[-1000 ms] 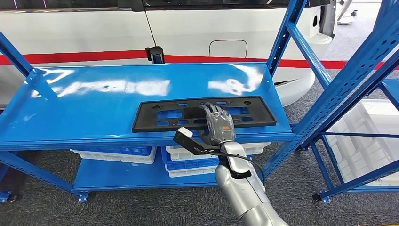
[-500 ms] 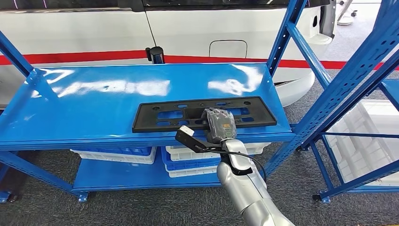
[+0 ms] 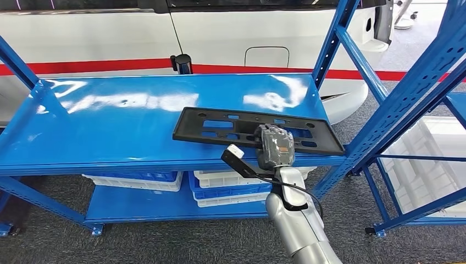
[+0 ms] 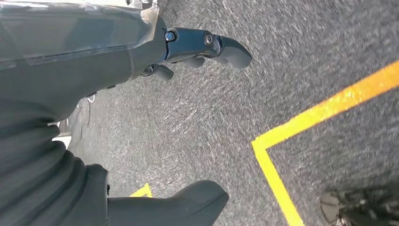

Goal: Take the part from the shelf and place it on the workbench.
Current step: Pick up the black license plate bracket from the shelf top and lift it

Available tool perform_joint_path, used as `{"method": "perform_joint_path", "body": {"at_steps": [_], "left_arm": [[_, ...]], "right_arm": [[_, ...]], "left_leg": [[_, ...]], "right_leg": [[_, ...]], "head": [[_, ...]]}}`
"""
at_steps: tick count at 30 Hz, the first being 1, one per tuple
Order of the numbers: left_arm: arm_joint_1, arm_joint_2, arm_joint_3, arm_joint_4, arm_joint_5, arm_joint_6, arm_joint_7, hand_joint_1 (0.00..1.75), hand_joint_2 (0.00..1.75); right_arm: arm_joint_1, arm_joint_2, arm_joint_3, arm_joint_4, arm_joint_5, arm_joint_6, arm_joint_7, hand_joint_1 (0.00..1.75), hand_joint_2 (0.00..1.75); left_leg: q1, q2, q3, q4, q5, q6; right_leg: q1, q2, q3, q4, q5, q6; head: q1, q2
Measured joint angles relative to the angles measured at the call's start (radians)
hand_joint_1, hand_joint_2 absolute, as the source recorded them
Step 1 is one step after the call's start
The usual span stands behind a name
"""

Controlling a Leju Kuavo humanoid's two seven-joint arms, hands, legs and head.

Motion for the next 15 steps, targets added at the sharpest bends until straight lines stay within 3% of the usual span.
{"method": "perform_joint_path", "body": {"at_steps": [6,15], "left_arm": [[0.0,0.012,0.035,0.0,0.013,-0.001,-0.001,0.0,1.75],[0.0,0.014,0.045,0.0,0.015,-0.003,-0.003,0.0,1.75]], "right_arm": [[0.089,-0.032,-0.025,-0.253,0.01,-0.014,-0.016,1.75,1.75],[0.121,-0.052,-0.028,-0.36,0.01,-0.013,-0.016,1.75,1.75]], "left_leg": [[0.0,0.0,-0.001,0.0,0.0,0.0],[0.001,0.0,-0.001,0.0,0.0,0.0]], "right_leg": [[0.0,0.0,-0.001,0.0,0.0,0.0],[0.0,0.0,-0.001,0.0,0.0,0.0]], "head": [[0.0,0.0],[0.0,0.0]]}}
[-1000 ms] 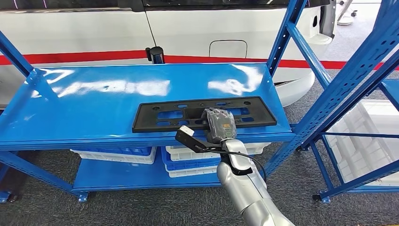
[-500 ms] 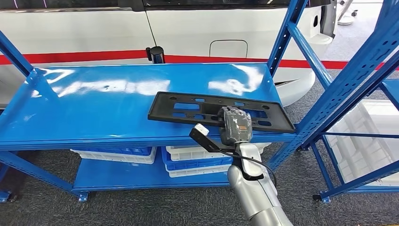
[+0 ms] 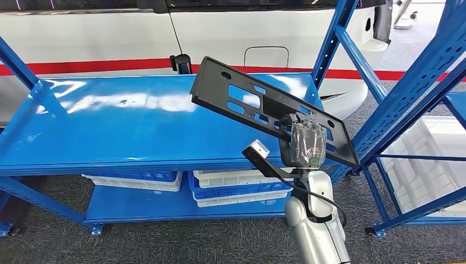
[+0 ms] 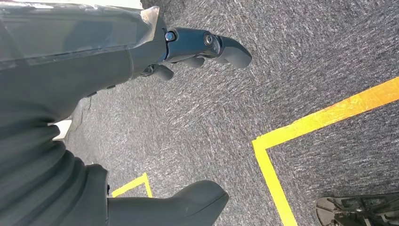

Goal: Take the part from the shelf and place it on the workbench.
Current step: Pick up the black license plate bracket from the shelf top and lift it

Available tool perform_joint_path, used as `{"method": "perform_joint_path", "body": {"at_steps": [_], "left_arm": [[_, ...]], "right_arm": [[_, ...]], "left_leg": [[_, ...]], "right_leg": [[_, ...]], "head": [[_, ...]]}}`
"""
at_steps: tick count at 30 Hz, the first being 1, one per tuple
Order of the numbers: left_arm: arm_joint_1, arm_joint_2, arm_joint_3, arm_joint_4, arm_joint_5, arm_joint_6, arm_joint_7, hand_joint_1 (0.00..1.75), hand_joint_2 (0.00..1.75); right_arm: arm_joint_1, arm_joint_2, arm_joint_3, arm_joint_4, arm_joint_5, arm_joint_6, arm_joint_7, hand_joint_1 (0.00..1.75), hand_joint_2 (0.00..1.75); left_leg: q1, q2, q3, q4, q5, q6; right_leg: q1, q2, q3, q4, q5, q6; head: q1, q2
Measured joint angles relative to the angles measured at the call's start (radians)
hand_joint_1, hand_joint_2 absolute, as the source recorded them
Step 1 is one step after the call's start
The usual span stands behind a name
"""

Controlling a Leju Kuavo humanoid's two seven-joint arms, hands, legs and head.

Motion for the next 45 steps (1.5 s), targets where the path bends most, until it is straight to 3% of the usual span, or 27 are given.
{"method": "perform_joint_path", "body": {"at_steps": [6,14,20,22,24,27,28,29,31,32,34,38,39,42,43,44,45], "left_arm": [[0.0,0.0,0.006,0.0,-0.002,-0.013,-0.006,0.0,1.75],[-0.001,0.0,0.015,0.0,-0.007,-0.009,-0.015,0.0,1.75],[-0.002,0.001,0.023,0.0,0.0,-0.003,-0.015,0.0,1.75],[-0.003,-0.001,0.031,0.0,0.005,-0.001,-0.015,0.0,1.75],[-0.005,-0.003,0.039,0.0,0.007,0.002,-0.016,0.0,1.75],[-0.006,-0.004,0.045,0.0,0.01,0.005,-0.019,0.0,1.75],[-0.006,-0.004,0.047,0.0,0.011,0.006,-0.02,0.0,1.75],[-0.006,-0.005,0.051,0.0,0.012,0.006,-0.021,0.0,1.75],[-0.006,-0.008,0.058,0.0,0.014,0.006,-0.021,0.0,1.75],[-0.006,-0.008,0.061,0.0,0.015,0.007,-0.021,0.0,1.75],[-0.007,-0.008,0.065,0.0,0.017,0.008,-0.021,0.0,1.75],[-0.008,-0.012,0.079,0.0,0.026,0.01,-0.021,0.0,1.75],[-0.009,-0.012,0.084,0.0,0.027,0.011,-0.021,0.0,1.75],[-0.009,-0.013,0.094,0.0,0.031,0.013,-0.019,0.0,1.75],[-0.009,-0.014,0.098,0.0,0.034,0.014,-0.018,0.0,1.75],[-0.009,-0.015,0.102,0.0,0.036,0.015,-0.017,0.0,1.75],[-0.009,-0.016,0.106,0.0,0.038,0.016,-0.017,0.0,1.75]], "right_arm": [[0.018,-0.006,-0.001,-0.043,-0.006,-0.008,-0.013,1.75,1.75],[0.09,-0.024,0.002,-0.239,-0.035,-0.007,-0.041,1.75,1.75],[0.126,-0.04,0.023,-0.315,-0.099,-0.04,-0.084,1.75,1.75],[0.132,-0.045,0.033,-0.339,-0.123,-0.057,-0.095,1.75,1.75],[0.139,-0.052,0.043,-0.366,-0.15,-0.071,-0.105,1.75,1.75],[0.165,-0.072,0.056,-0.411,-0.199,-0.081,-0.121,1.75,1.75],[0.178,-0.079,0.059,-0.426,-0.216,-0.082,-0.127,1.75,1.75],[0.19,-0.085,0.061,-0.442,-0.233,-0.082,-0.133,1.75,1.75],[0.209,-0.096,0.067,-0.475,-0.266,-0.082,-0.147,1.75,1.75],[0.216,-0.102,0.07,-0.491,-0.286,-0.084,-0.156,1.75,1.75],[0.23,-0.114,0.077,-0.522,-0.333,-0.087,-0.179,1.75,1.75],[0.252,-0.13,0.091,-0.569,-0.463,-0.078,-0.239,1.75,1.75],[0.255,-0.133,0.095,-0.577,-0.494,-0.071,-0.253,1.75,1.75],[0.264,-0.142,0.106,-0.589,-0.57,-0.044,-0.288,1.75,1.75],[0.267,-0.145,0.109,-0.59,-0.597,-0.033,-0.299,1.75,1.75],[0.27,-0.148,0.11,-0.591,-0.621,-0.022,-0.31,1.75,1.75],[0.271,-0.151,0.111,-0.592,-0.641,-0.014,-0.32,1.75,1.75]], "left_leg": [[0.0,0.0,0.0,0.0,0.0,0.0],[0.0,0.0,-0.001,0.0,0.0,0.0],[-0.006,0.0,-0.004,0.002,-0.001,0.004],[-0.001,0.001,0.004,-0.008,0.005,0.011],[0.005,0.003,0.012,-0.019,0.013,0.02],[0.006,0.002,0.012,-0.021,0.014,0.023],[0.006,0.001,0.013,-0.021,0.013,0.022],[0.008,-0.001,0.015,-0.02,0.011,0.019],[0.011,-0.005,0.02,-0.017,0.005,0.009],[0.011,-0.006,0.02,-0.013,0.0,0.0],[0.01,-0.008,0.018,-0.007,-0.007,-0.016],[0.019,-0.005,0.011,0.007,-0.022,-0.039],[0.021,-0.003,-0.003,0.04,-0.045,-0.043],[0.022,0.001,-0.088,0.221,-0.138,-0.051],[0.022,0.001,-0.107,0.258,-0.147,-0.052],[0.022,0.002,-0.107,0.259,-0.137,-0.05],[0.022,0.002,-0.087,0.222,-0.11,-0.047]], "right_leg": [[0.0,0.0,0.0,0.0,0.0,0.0],[0.0,0.0,-0.002,0.0,0.0,0.0],[-0.01,0.0,-0.001,-0.003,0.002,0.004],[-0.009,0.0,-0.008,0.007,-0.003,0.006],[-0.009,0.0,-0.044,0.073,-0.031,0.004],[-0.017,0.0,-0.163,0.273,-0.083,0.005],[-0.021,0.0,-0.189,0.304,-0.079,0.012],[-0.025,0.0,-0.195,0.29,-0.058,0.023],[-0.037,0.0,-0.16,0.169,0.013,0.046],[-0.039,0.0,-0.137,0.106,0.044,0.052],[-0.04,0.002,-0.113,0.041,0.073,0.044],[-0.038,0.003,-0.115,0.037,0.079,0.01],[-0.04,0.002,-0.115,0.035,0.081,0.001],[-0.034,0.0,-0.121,0.036,0.083,-0.013],[-0.032,0.0,-0.123,0.036,0.085,-0.015],[-0.03,-0.001,-0.125,0.036,0.086,-0.016],[-0.029,-0.001,-0.126,0.036,0.087,-0.017]], "head": [[0.0,0.0],[0.0,0.0],[0.0,0.0],[0.0,0.0],[0.002,0.0],[0.003,0.0],[0.003,0.0],[0.003,0.0],[0.004,0.0],[0.004,0.0],[0.004,0.0],[0.002,0.0],[0.0,0.0],[-0.001,0.0],[-0.001,0.0],[-0.001,0.0],[-0.001,0.0]]}}
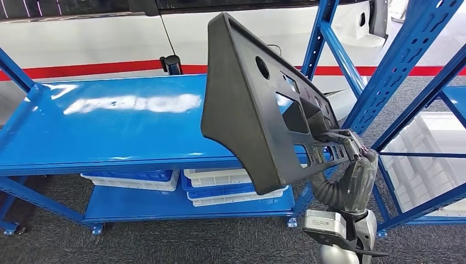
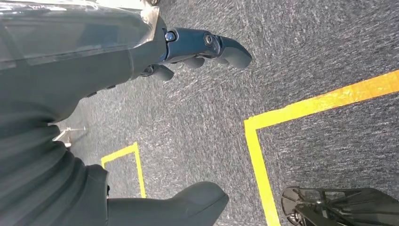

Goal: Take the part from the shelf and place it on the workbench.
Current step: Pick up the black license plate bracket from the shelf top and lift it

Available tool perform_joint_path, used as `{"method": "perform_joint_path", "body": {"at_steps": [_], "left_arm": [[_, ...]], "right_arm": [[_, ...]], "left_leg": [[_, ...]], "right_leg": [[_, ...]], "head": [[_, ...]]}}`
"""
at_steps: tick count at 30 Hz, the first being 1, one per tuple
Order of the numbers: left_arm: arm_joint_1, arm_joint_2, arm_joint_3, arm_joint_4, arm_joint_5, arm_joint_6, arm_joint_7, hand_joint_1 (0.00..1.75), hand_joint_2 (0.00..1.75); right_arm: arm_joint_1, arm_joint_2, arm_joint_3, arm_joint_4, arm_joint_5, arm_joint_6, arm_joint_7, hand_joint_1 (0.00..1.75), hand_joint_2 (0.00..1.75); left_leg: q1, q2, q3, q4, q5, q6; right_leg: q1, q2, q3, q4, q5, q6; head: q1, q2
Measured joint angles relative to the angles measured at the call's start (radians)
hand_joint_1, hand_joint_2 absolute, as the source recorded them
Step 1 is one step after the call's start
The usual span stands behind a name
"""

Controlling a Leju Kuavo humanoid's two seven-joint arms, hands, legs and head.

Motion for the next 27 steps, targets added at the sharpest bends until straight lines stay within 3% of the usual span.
{"method": "perform_joint_path", "body": {"at_steps": [2,4,8,10,12,13,14,15,17,19,21,23,25,27], "left_arm": [[-0.001,-0.001,0.008,0.0,0.002,0.003,0.001,0.0,1.75],[-0.003,-0.001,0.011,0.0,0.004,0.005,0.001,0.0,1.75],[-0.004,-0.004,0.016,0.0,0.008,0.011,0.002,0.0,1.75],[-0.004,-0.007,0.023,0.0,0.008,0.011,0.002,0.0,1.75],[-0.004,-0.008,0.028,0.0,0.009,0.011,0.002,0.0,1.75],[-0.003,-0.009,0.029,0.0,0.01,0.011,0.002,0.0,1.75],[-0.003,-0.01,0.03,0.0,0.01,0.011,0.002,0.0,1.75],[-0.003,-0.01,0.032,0.0,0.011,0.011,0.002,0.0,1.75],[-0.003,-0.013,0.035,0.0,0.014,0.015,0.007,0.0,1.75],[-0.005,-0.016,0.037,0.0,0.017,0.026,0.017,0.0,1.75],[-0.005,-0.02,0.039,0.0,0.018,0.036,0.023,0.0,1.75],[-0.005,-0.024,0.043,0.0,0.019,0.039,0.026,0.0,1.75],[-0.005,-0.028,0.048,0.001,0.019,0.042,0.026,0.0,1.75],[-0.005,-0.03,0.051,0.001,0.019,0.043,0.027,0.0,1.75]], "right_arm": [[0.001,-0.004,0.003,-0.005,-0.023,0.012,-0.014,1.75,1.75],[0.001,-0.008,0.006,-0.011,-0.032,0.018,-0.022,1.75,1.75],[0.001,-0.014,0.011,-0.018,-0.051,0.027,-0.036,1.75,1.75],[0.001,-0.018,0.013,-0.023,-0.06,0.029,-0.041,1.75,1.75],[0.004,-0.024,0.014,-0.023,-0.065,0.03,-0.042,1.75,1.75],[0.006,-0.027,0.014,-0.023,-0.066,0.03,-0.042,1.75,1.75],[0.007,-0.029,0.014,-0.023,-0.068,0.031,-0.043,1.75,1.75],[0.008,-0.031,0.014,-0.023,-0.069,0.031,-0.043,1.75,1.75],[0.008,-0.032,0.015,-0.023,-0.069,0.031,-0.047,1.75,1.75],[0.012,-0.034,0.014,-0.026,-0.054,0.025,-0.055,1.75,1.75],[0.021,-0.038,0.012,-0.03,-0.002,0.002,-0.06,1.75,1.75],[0.029,-0.04,0.009,-0.034,0.062,-0.022,-0.061,1.75,1.75],[0.033,-0.041,0.007,-0.037,0.092,-0.032,-0.061,1.75,1.75],[0.037,-0.041,0.006,-0.038,0.099,-0.035,-0.06,1.75,1.75]], "left_leg": [[-0.002,0.002,0.072,-0.135,0.062,0.011],[-0.008,0.003,0.114,-0.22,0.089,0.02],[-0.013,0.004,0.111,-0.241,0.112,0.043],[-0.009,0.007,0.106,-0.251,0.128,0.055],[-0.01,0.007,0.094,-0.251,0.136,0.059],[-0.01,0.007,0.089,-0.25,0.139,0.058],[-0.01,0.007,0.084,-0.25,0.142,0.057],[-0.01,0.006,0.082,-0.249,0.144,0.055],[-0.011,0.005,0.079,-0.245,0.145,0.049],[-0.015,0.003,0.074,-0.238,0.145,0.04],[-0.016,0.003,0.069,-0.236,0.149,0.029],[-0.011,0.003,0.064,-0.228,0.141,0.019],[-0.007,0.003,0.036,-0.162,0.093,0.01],[-0.006,0.004,-0.02,-0.031,0.022,0.002]], "right_leg": [[0.004,0.0,0.0,0.001,0.004,0.002],[0.007,0.0,-0.001,0.001,0.009,0.01],[0.005,-0.001,-0.012,0.006,0.012,0.031],[0.007,0.0,-0.046,0.08,-0.035,0.027],[0.006,0.0,-0.094,0.207,-0.101,0.021],[0.005,0.0,-0.108,0.253,-0.119,0.023],[0.005,0.0,-0.104,0.264,-0.122,0.029],[0.004,0.0,-0.078,0.231,-0.11,0.037],[0.0,0.0,0.008,0.093,-0.073,0.05],[0.001,0.002,0.061,-0.002,-0.052,0.045],[0.006,0.003,0.065,-0.015,-0.048,0.032],[0.001,0.002,0.064,-0.017,-0.041,0.019],[-0.005,0.001,0.061,-0.02,-0.034,0.005],[-0.002,0.0,0.054,-0.019,-0.029,-0.004]], "head": [[0.0,0.0],[0.001,0.0],[0.001,0.0],[0.003,0.0],[0.004,0.0],[0.003,0.0],[0.004,0.0],[0.004,0.0],[0.004,0.0],[0.003,0.0],[0.002,0.0],[0.002,0.0],[0.001,0.0],[0.0,0.0]]}}
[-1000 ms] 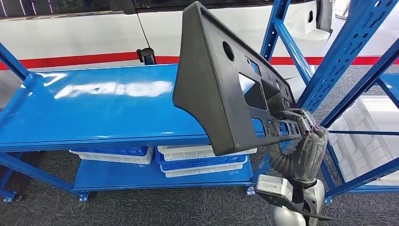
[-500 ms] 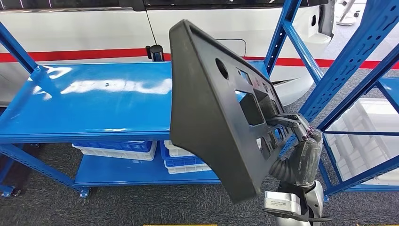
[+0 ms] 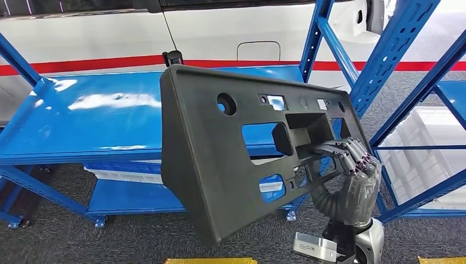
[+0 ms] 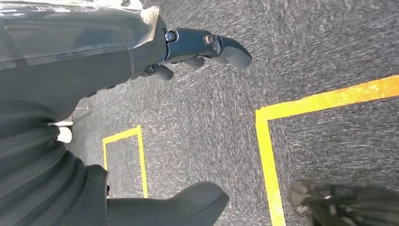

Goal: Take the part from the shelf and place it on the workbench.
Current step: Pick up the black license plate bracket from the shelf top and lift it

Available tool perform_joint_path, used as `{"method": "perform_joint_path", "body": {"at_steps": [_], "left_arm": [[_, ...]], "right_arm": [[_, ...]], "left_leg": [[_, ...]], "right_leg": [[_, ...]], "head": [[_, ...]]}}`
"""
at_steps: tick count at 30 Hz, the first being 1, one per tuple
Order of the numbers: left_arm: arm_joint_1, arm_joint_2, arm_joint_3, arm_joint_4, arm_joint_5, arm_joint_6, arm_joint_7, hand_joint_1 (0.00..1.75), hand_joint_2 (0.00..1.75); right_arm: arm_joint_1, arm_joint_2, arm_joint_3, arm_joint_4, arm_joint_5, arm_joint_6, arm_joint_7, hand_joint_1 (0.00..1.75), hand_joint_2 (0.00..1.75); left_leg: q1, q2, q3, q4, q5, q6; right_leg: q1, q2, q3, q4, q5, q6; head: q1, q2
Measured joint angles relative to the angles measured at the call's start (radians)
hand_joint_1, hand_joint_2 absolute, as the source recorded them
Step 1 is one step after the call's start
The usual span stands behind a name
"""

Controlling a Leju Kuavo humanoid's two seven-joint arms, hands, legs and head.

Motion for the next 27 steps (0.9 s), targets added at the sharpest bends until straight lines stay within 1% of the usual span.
{"method": "perform_joint_path", "body": {"at_steps": [1,2,3,4,5,6,7,8,9,11,12,13,14,15,16,17,18,19,20,21,22,23,24,25,26,27], "left_arm": [[0.0,0.0,0.001,0.0,0.0,0.0,0.001,0.0,1.75],[0.001,0.0,0.002,0.0,0.0,0.0,0.001,0.0,1.75],[0.001,0.0,0.002,0.0,0.0,0.0,0.001,0.0,1.75],[0.001,0.0,0.002,0.0,0.0,0.0,0.002,0.0,1.75],[0.0,0.0,0.003,0.0,0.001,0.001,0.002,0.0,1.75],[-0.001,0.0,0.003,0.0,0.002,0.001,0.002,0.0,1.75],[-0.002,0.0,0.004,0.0,0.004,0.002,0.002,0.0,1.75],[-0.003,-0.001,0.006,0.0,0.006,0.002,0.002,0.0,1.75],[-0.003,-0.002,0.009,0.0,0.009,0.002,0.002,0.0,1.75],[-0.002,-0.005,0.016,0.0,0.015,0.003,0.002,0.0,1.75],[-0.003,-0.007,0.02,0.0,0.017,0.003,0.002,0.0,1.75],[-0.003,-0.008,0.024,0.0,0.019,0.004,0.002,0.0,1.75],[-0.004,-0.009,0.026,0.0,0.02,0.005,0.002,0.0,1.75],[-0.004,-0.01,0.028,0.0,0.021,0.005,0.002,0.0,1.75],[-0.004,-0.01,0.03,0.0,0.021,0.005,0.002,0.0,1.75],[-0.003,-0.011,0.031,0.0,0.021,0.005,0.002,0.0,1.75],[-0.003,-0.012,0.032,0.0,0.022,0.006,0.002,0.0,1.75],[-0.003,-0.013,0.033,0.0,0.024,0.006,0.002,0.0,1.75],[-0.003,-0.014,0.034,0.0,0.027,0.007,0.002,0.0,1.75],[-0.003,-0.015,0.035,0.0,0.03,0.008,0.002,0.0,1.75],[-0.003,-0.016,0.038,0.0,0.035,0.01,0.002,0.0,1.75],[-0.004,-0.016,0.041,0.0,0.038,0.013,0.002,0.0,1.75],[-0.004,-0.017,0.045,0.0,0.042,0.017,0.002,0.0,1.75],[-0.004,-0.019,0.05,0.0,0.046,0.021,0.002,0.0,1.75],[-0.004,-0.02,0.055,0.0,0.049,0.025,0.002,0.0,1.75],[-0.004,-0.021,0.058,0.0,0.054,0.029,0.001,0.0,1.75]], "right_arm": [[0.003,0.0,0.0,0.0,0.001,0.0,0.0,1.75,1.75],[0.006,-0.001,0.0,0.0,0.002,0.0,0.0,1.75,1.75],[0.008,-0.002,0.0,0.0,0.003,-0.001,0.0,1.75,1.75],[0.009,-0.002,0.0,0.0,0.008,-0.001,0.0,1.75,1.75],[0.01,-0.002,-0.001,0.0,0.021,-0.004,0.002,1.75,1.75],[0.01,-0.002,-0.001,0.0,0.04,-0.007,0.005,1.75,1.75],[0.009,-0.002,-0.002,0.0,0.068,-0.01,0.009,1.75,1.75],[0.009,-0.002,-0.003,0.0,0.103,-0.014,0.016,1.75,1.75],[0.009,-0.003,-0.003,0.0,0.134,-0.015,0.022,1.75,1.75],[0.009,-0.004,-0.005,0.0,0.185,-0.017,0.033,1.75,1.75],[0.009,-0.005,-0.006,0.0,0.198,-0.019,0.037,1.75,1.75],[0.009,-0.006,-0.008,-0.001,0.206,-0.021,0.04,1.75,1.75],[0.01,-0.008,-0.009,-0.001,0.212,-0.023,0.042,1.75,1.75],[0.01,-0.009,-0.01,-0.001,0.215,-0.025,0.043,1.75,1.75],[0.012,-0.011,-0.011,-0.001,0.217,-0.026,0.043,1.75,1.75],[0.014,-0.012,-0.012,0.0,0.218,-0.026,0.043,1.75,1.75],[0.015,-0.014,-0.012,0.0,0.218,-0.028,0.043,1.75,1.75],[0.016,-0.015,-0.012,0.0,0.219,-0.029,0.043,1.75,1.75],[0.016,-0.015,-0.012,0.0,0.22,-0.033,0.043,1.75,1.75],[0.015,-0.015,-0.012,0.001,0.221,-0.041,0.043,1.75,1.75],[0.015,-0.016,-0.012,0.003,0.222,-0.053,0.043,1.75,1.75],[0.015,-0.017,-0.012,0.005,0.223,-0.069,0.043,1.75,1.75],[0.015,-0.018,-0.012,0.009,0.225,-0.087,0.043,1.75,1.75],[0.016,-0.021,-0.012,0.013,0.226,-0.103,0.042,1.75,1.75],[0.016,-0.023,-0.012,0.018,0.228,-0.117,0.042,1.75,1.75],[0.015,-0.025,-0.012,0.023,0.229,-0.129,0.042,1.75,1.75]], "left_leg": [[0.0,0.0,-0.023,0.055,-0.021,-0.002],[0.0,0.0,-0.03,0.079,-0.024,-0.003],[0.0,0.0,-0.019,0.065,-0.009,-0.002],[0.0,0.0,0.014,0.011,0.021,0.001],[0.0,0.0,0.056,-0.063,0.052,0.005],[0.0,0.0,0.093,-0.129,0.073,0.009],[-0.002,0.0,0.119,-0.179,0.087,0.013],[-0.005,-0.001,0.128,-0.201,0.09,0.017],[-0.008,-0.001,0.126,-0.204,0.09,0.022],[-0.01,0.0,0.12,-0.21,0.102,0.036],[-0.009,0.001,0.118,-0.214,0.109,0.045],[-0.007,0.003,0.115,-0.218,0.116,0.053],[-0.006,0.004,0.109,-0.22,0.121,0.059],[-0.006,0.004,0.102,-0.22,0.126,0.062],[-0.007,0.005,0.095,-0.22,0.131,0.063],[-0.007,0.005,0.088,-0.219,0.135,0.063],[-0.007,0.005,0.082,-0.219,0.14,0.062],[-0.007,0.004,0.079,-0.219,0.143,0.06],[-0.007,0.004,0.077,-0.218,0.146,0.058],[-0.009,0.003,0.074,-0.216,0.148,0.054],[-0.011,0.002,0.072,-0.213,0.15,0.049],[-0.013,0.002,0.069,-0.211,0.152,0.044],[-0.015,0.001,0.067,-0.209,0.154,0.039],[-0.014,0.001,0.065,-0.209,0.158,0.033],[-0.012,0.001,0.063,-0.208,0.158,0.028],[-0.009,0.001,0.058,-0.197,0.148,0.023]], "right_leg": [[0.001,-0.001,-0.004,0.0,0.002,-0.002],[0.002,-0.001,-0.007,0.001,0.004,-0.002],[0.002,-0.001,-0.008,0.001,0.006,-0.002],[0.002,-0.001,-0.009,0.001,0.007,0.0],[0.003,-0.001,-0.009,0.001,0.009,0.002],[0.004,-0.001,-0.009,0.002,0.01,0.005],[0.006,-0.001,-0.011,0.003,0.012,0.008],[0.008,-0.001,-0.013,0.003,0.015,0.013],[0.009,-0.001,-0.016,0.003,0.018,0.019],[0.01,-0.002,-0.024,0.005,0.021,0.031],[0.01,-0.001,-0.033,0.02,0.01,0.033],[0.011,-0.001,-0.05,0.054,-0.012,0.032],[0.01,-0.001,-0.073,0.105,-0.043,0.028],[0.01,0.0,-0.103,0.176,-0.079,0.024],[0.01,0.0,-0.13,0.243,-0.107,0.024],[0.01,0.0,-0.144,0.285,-0.123,0.027],[0.01,0.0,-0.139,0.294,-0.125,0.033],[0.009,0.0,-0.114,0.259,-0.112,0.04],[0.008,0.0,-0.069,0.19,-0.089,0.048],[0.008,-0.001,-0.022,0.109,-0.068,0.052],[0.009,0.0,0.012,0.047,-0.052,0.05],[0.011,0.0,0.034,0.003,-0.041,0.046],[0.013,0.0,0.038,-0.012,-0.036,0.039],[0.014,0.0,0.036,-0.011,-0.032,0.032],[0.011,0.0,0.035,-0.011,-0.027,0.025],[0.007,-0.001,0.035,-0.012,-0.022,0.017]], "head": [[0.0,0.0],[0.0,0.0],[0.0,0.0],[0.0,0.0],[0.0,0.0],[0.0,0.0],[0.0,0.0],[0.0,0.0],[0.001,0.0],[0.0,0.0],[0.002,0.0],[0.003,0.0],[0.004,0.0],[0.006,0.0],[0.007,0.0],[0.006,0.0],[0.007,0.0],[0.006,0.0],[0.007,0.0],[0.007,0.0],[0.006,0.0],[0.006,0.0],[0.006,0.0],[0.005,0.0],[0.006,0.0],[0.005,0.0]]}}
